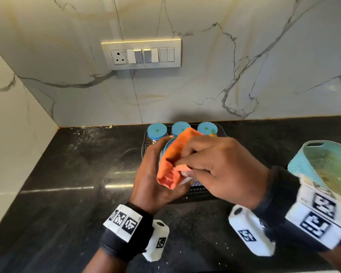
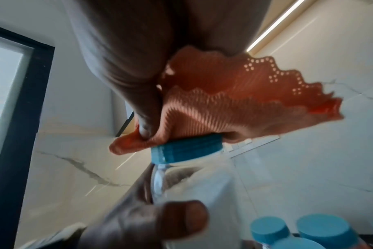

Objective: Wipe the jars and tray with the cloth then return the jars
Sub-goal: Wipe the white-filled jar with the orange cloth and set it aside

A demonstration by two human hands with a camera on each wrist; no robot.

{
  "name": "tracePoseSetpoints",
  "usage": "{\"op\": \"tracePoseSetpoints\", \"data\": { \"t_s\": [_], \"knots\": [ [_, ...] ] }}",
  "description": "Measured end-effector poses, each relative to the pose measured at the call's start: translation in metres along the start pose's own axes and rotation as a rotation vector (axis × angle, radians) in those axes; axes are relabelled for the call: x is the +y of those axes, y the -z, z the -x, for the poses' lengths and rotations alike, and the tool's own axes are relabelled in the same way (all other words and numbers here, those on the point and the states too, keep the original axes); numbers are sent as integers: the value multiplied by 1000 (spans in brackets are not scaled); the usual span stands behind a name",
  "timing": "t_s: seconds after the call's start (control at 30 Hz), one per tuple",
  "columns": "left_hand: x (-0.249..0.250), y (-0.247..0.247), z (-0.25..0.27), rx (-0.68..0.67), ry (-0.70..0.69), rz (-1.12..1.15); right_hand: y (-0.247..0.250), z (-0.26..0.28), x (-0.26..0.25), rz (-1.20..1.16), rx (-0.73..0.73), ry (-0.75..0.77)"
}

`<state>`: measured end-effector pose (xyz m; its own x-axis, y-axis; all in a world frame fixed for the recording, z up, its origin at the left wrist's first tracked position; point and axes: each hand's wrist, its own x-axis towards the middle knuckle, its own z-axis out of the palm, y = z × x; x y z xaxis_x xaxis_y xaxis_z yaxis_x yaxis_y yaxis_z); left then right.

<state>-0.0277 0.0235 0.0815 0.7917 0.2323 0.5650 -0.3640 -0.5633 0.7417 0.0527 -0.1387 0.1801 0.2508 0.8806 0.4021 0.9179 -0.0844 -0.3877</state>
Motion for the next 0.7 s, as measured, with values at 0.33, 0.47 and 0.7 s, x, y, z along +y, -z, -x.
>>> {"op": "tracePoseSetpoints", "data": {
  "t_s": [0.33, 0.47, 0.7],
  "knots": [
    [-4, -11, -8, -56, 21, 4, 3, -10, 22, 68, 93, -55],
    [-14, -6, -5, -17, 40, -71, 14, 8, 26, 41, -34, 39],
    [-3, -14, -26, -46, -28, 10, 14, -30, 46, 135, 78, -53]
  ]
}}
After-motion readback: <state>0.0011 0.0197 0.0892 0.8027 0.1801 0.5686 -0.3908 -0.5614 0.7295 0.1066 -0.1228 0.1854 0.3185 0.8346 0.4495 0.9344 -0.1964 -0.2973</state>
